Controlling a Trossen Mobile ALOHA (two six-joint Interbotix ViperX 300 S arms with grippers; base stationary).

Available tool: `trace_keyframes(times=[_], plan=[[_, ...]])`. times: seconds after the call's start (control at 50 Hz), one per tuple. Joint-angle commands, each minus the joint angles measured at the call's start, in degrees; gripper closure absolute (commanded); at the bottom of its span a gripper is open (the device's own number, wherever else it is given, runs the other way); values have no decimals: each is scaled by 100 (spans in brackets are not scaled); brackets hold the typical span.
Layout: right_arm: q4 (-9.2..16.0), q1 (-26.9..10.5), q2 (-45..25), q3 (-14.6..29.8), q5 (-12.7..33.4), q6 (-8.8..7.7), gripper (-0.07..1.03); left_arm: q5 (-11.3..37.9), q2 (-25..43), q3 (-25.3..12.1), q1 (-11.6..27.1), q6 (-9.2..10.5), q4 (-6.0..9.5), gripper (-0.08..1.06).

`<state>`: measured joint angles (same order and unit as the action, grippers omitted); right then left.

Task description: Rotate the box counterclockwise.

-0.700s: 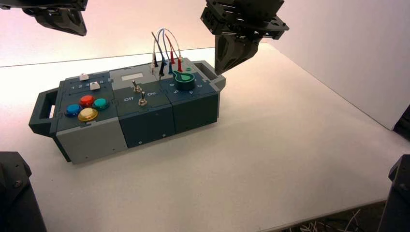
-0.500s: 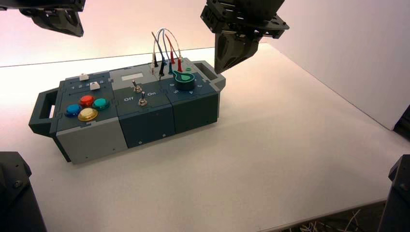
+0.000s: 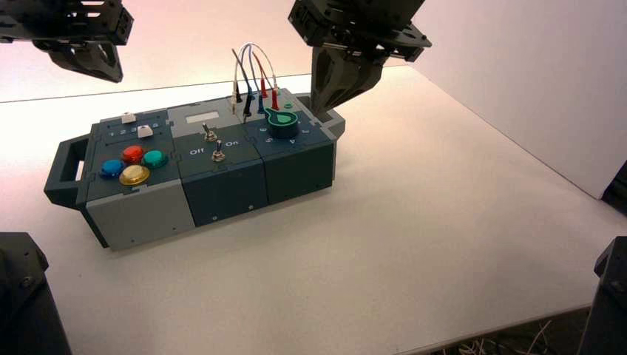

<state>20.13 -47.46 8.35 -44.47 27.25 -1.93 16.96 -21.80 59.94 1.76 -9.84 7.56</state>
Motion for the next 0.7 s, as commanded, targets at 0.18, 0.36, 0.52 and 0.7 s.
trace_keyframes(times=[0.18,0.36,0.52,0.7], plan=[[202,-141,-88,-62,-105,9,98,-360,255,-167,-229,-149,-18,101],[343,-202,-237,-88,-105,9,98,-747,650,-272,-299,-308,-18,101],[387,-202,-369,-26,-97,9,98,-817,1292,-703,-527,-492,-18,101],[457,-202,-510,35,-53,9,98,-817,1890,-1160,-633,-598,-18,101]])
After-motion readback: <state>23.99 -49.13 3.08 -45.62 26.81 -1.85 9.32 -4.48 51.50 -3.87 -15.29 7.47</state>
